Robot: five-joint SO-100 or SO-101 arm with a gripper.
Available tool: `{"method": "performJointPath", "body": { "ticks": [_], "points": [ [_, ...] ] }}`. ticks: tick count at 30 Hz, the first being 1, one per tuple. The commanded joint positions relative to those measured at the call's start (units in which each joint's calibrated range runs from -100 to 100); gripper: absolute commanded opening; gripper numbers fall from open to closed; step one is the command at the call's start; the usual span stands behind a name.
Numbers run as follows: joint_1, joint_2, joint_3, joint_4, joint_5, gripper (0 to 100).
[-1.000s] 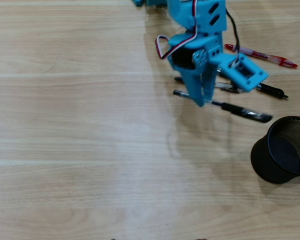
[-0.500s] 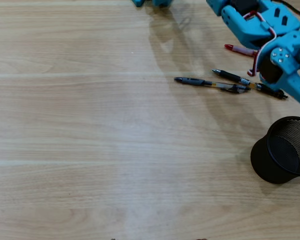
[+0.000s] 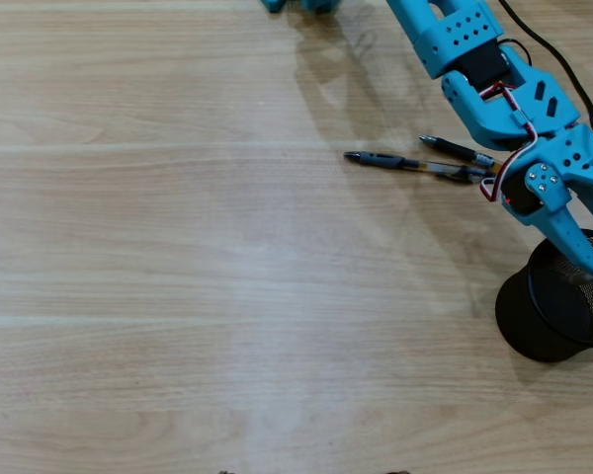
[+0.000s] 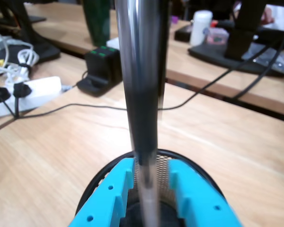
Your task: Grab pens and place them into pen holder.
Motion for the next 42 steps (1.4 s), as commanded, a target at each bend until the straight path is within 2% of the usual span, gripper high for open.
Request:
{"method": "performJointPath", "body": {
  "ticks": [1,5,7,9,11,15,17,20,23,25,30,42],
  "points": [
    [-0.7,-1.27,-1.34,-1.32,0.25,12],
    [-0.79,-3.72,-1.43,-1.32,0.88,12],
    [-0.54,-7.86,-1.43,-0.54,4.54,12],
    [-0.14,-13.7,-0.61,2.46,10.92,13],
    [0.1,-20.97,-0.97,15.36,17.87,13],
    [2.52,-33.56,-3.87,58.67,31.36,13],
    [4.21,-33.73,-4.05,76.21,34.7,13],
    [8.09,-29.84,0.02,91.16,35.07,13],
    [8.89,-23.16,6.0,92.02,35.12,19],
    [8.49,-18.68,7.72,89.01,35.22,21],
    [7.36,-9.89,7.63,81.79,35.48,19],
    [7.36,-6.34,6.36,81.71,35.43,19]
  ]
}}
